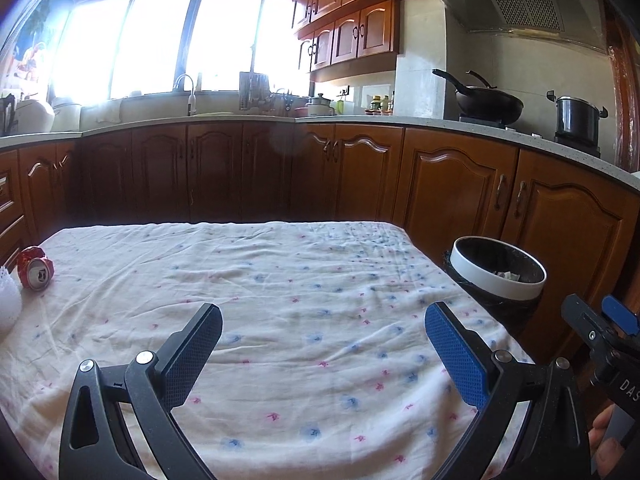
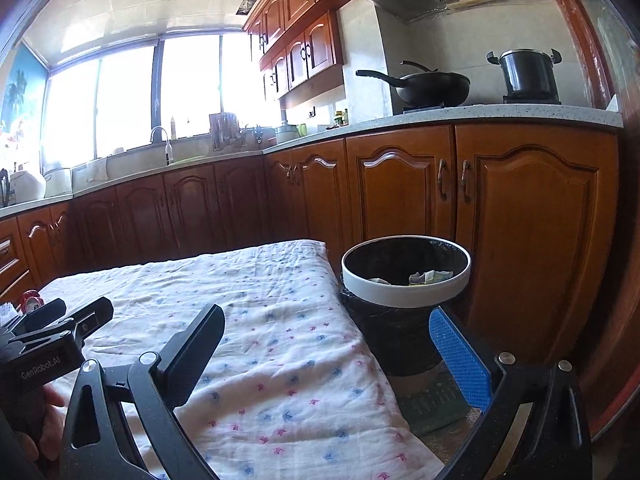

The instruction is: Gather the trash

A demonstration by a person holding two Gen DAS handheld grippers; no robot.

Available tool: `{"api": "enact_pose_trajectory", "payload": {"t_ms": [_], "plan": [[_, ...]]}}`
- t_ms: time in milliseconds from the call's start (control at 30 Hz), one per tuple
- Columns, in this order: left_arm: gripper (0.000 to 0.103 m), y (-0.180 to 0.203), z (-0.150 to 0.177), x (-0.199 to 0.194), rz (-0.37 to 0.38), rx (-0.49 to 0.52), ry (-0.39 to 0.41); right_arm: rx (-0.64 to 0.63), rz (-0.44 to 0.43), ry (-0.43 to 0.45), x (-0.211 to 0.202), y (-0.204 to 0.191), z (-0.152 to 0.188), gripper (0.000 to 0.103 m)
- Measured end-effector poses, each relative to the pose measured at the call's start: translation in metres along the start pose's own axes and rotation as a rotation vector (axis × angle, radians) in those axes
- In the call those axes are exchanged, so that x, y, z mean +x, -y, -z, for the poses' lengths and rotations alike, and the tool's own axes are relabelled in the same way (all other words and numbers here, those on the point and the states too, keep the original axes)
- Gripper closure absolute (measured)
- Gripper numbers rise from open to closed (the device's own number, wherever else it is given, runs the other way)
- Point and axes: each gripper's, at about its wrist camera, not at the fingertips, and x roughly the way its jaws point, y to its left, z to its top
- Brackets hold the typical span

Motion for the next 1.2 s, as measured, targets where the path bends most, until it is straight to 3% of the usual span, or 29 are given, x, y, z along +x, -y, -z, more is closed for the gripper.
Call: {"api": "enact_pose_trajectory", "payload": {"t_ms": [1200], "plan": [[0.001,-0.01,0.004,0.011,0.026,0.075,0.002,0.017,-0.013,-0.021,0.001,0.006,0.007,0.0]]}}
